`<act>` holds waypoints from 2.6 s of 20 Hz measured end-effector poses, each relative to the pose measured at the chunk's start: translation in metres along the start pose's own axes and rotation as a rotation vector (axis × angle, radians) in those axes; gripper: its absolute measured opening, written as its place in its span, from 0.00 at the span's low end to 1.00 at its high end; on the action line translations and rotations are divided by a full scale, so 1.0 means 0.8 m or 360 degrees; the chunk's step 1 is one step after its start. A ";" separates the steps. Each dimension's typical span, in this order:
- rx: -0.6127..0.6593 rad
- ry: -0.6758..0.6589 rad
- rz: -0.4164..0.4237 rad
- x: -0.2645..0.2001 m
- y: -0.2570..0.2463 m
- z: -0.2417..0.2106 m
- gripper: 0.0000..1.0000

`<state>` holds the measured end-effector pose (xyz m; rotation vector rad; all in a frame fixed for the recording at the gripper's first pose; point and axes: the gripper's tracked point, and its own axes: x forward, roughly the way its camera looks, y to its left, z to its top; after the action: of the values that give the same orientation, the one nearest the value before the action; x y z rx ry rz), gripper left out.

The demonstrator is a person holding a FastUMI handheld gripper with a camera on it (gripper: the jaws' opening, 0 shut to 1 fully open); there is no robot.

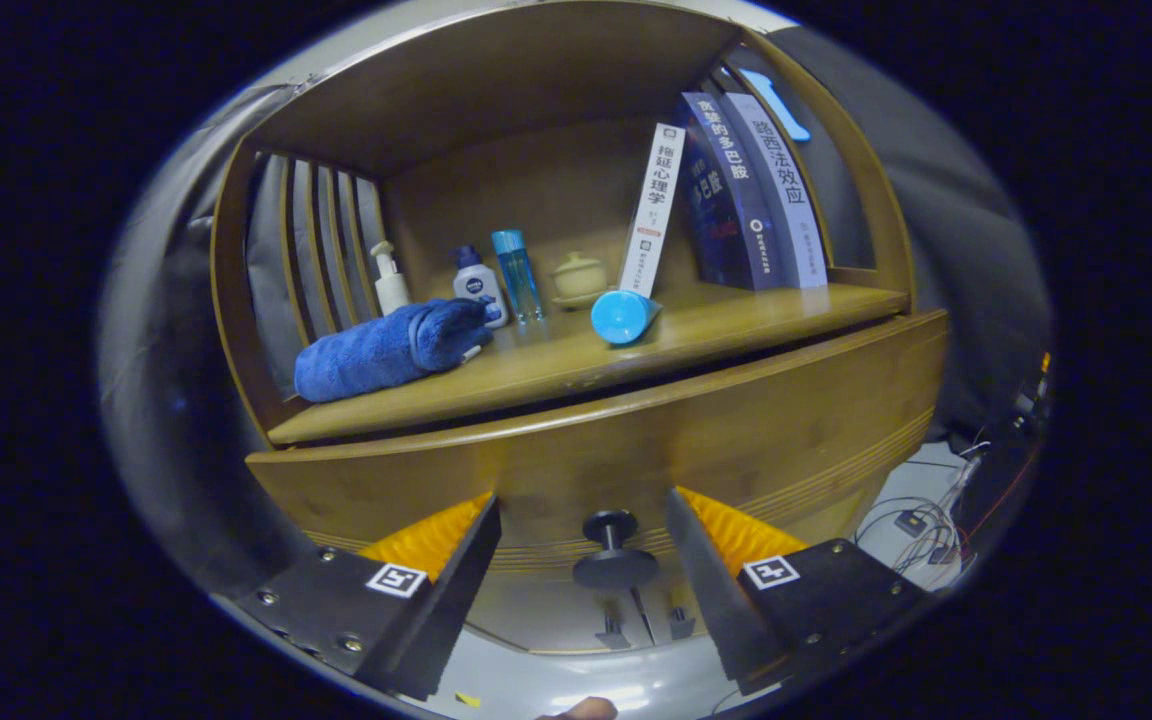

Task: Pull open the drawer, take out the items inside it, and place them on the countertop above the cabinet.

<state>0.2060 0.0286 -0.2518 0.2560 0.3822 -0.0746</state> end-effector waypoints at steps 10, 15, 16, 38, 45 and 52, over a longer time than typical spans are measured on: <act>0.0006 0.0008 0.0005 0.019 0.005 0.009 0.99; 0.0067 -0.0002 0.0019 0.019 0.005 0.006 0.99; 0.0081 -0.0001 0.0023 0.020 0.005 0.006 0.99; -0.0055 -0.0458 -0.0126 -0.142 -0.015 0.142 0.98; -0.0239 -0.0425 -0.0206 -0.226 -0.026 0.180 0.98; -0.0323 -0.0398 -0.0173 -0.274 -0.015 0.181 0.99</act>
<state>0.0535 -0.0155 -0.0416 0.0240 0.1530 -0.1719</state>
